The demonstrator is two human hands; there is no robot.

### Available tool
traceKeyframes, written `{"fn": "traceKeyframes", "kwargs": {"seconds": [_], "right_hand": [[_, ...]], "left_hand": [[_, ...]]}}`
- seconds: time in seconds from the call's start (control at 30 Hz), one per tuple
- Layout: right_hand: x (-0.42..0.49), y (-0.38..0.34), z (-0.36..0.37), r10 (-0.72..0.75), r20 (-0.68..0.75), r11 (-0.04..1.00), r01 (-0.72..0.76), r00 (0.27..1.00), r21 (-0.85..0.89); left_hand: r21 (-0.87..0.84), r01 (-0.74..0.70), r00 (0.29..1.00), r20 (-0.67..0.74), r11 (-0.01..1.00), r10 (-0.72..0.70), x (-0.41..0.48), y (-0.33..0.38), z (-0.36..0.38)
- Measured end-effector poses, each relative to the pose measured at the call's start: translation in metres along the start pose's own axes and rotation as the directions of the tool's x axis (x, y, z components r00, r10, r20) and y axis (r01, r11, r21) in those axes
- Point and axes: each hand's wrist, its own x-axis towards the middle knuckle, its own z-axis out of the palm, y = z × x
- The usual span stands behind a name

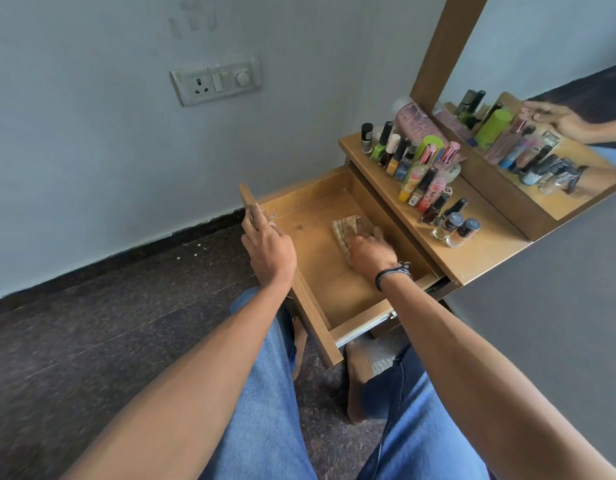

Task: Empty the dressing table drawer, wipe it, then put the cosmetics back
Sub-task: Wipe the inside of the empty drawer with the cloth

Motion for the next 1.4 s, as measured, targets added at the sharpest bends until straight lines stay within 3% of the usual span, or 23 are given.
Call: {"fn": "traceKeyframes", "kwargs": {"seconds": [0.17,0.33,0.53,0.67,0.87,1.07,1.4], "right_hand": [[0.001,-0.054,0.014,-0.197,-0.042,0.98,0.197,0.98,0.001],[0.012,-0.079,0.015,-0.262,-0.062,0.965,0.261,0.963,-0.031],[0.049,-0.056,-0.01,-0.117,-0.038,0.99,0.12,0.992,0.079],[0.069,-0.029,-0.02,-0.035,0.007,0.999,0.035,0.999,0.0],[0.148,0.02,0.042,0.029,0.027,0.999,-0.028,0.999,-0.042],[0.002,-0.006,-0.021,0.074,-0.046,0.997,-0.075,0.996,-0.009],[-0.069,0.028,-0.01,0.073,-0.063,0.995,-0.077,0.995,-0.068]], "left_hand": [[0.004,0.0,1.0,-0.004,1.0,0.0,0.0,0.0,-0.001],[0.012,0.003,1.0,0.002,1.0,-0.003,0.001,-0.002,0.001],[0.002,0.012,1.0,-0.012,1.0,-0.011,0.001,-0.001,0.0],[0.008,0.009,1.0,-0.017,1.0,-0.009,0.001,-0.001,0.001],[0.007,0.005,1.0,-0.013,1.0,-0.005,0.001,-0.002,0.002],[-0.001,0.003,1.0,-0.015,1.0,-0.003,0.001,-0.002,0.002],[-0.014,0.007,1.0,-0.009,1.0,-0.007,0.002,-0.003,0.002]]}}
